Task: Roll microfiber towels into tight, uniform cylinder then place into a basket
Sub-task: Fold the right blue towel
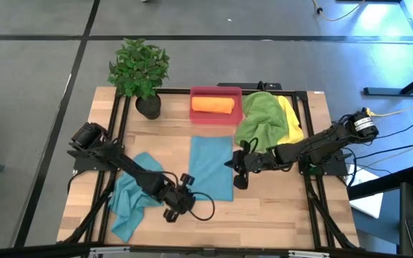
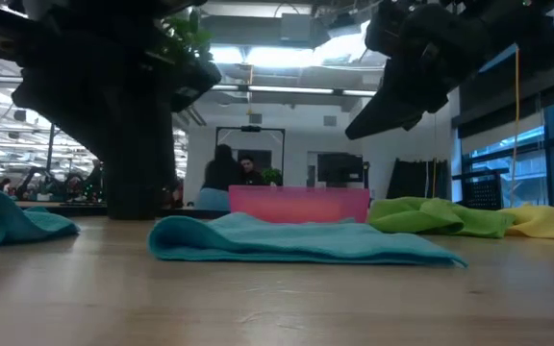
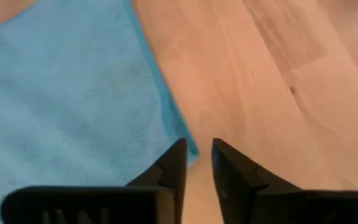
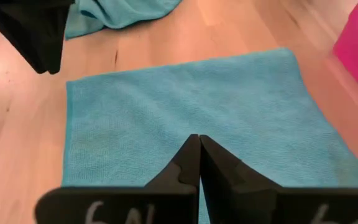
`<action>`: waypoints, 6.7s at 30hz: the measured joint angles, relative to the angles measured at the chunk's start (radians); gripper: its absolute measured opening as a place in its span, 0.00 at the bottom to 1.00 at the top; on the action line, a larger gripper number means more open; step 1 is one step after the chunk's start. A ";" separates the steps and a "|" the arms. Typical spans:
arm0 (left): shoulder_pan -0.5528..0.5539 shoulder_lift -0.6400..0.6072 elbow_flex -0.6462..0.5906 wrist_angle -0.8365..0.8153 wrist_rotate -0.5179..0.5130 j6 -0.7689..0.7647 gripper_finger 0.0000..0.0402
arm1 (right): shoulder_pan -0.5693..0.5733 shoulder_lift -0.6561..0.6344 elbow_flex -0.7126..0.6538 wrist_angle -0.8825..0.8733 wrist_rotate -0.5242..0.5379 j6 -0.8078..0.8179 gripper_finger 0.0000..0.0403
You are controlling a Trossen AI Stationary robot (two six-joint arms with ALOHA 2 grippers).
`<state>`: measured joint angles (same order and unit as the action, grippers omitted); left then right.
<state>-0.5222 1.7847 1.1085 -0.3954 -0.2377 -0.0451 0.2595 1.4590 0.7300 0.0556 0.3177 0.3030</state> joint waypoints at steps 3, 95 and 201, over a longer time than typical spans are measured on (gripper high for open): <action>-0.015 0.000 0.033 -0.060 -0.075 0.024 0.24 | 0.000 0.000 0.000 0.000 0.003 0.000 0.02; 0.048 -0.167 -0.398 0.573 -0.182 -0.243 0.00 | 0.353 0.306 0.005 0.241 0.159 -0.179 0.57; -0.165 0.110 -0.268 0.491 -0.445 0.044 0.22 | 0.254 0.475 0.412 -0.436 0.124 0.216 0.01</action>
<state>-0.6876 1.8945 0.8410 0.0961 -0.6830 -0.0011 0.5133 1.9339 1.1423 -0.3805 0.4416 0.5190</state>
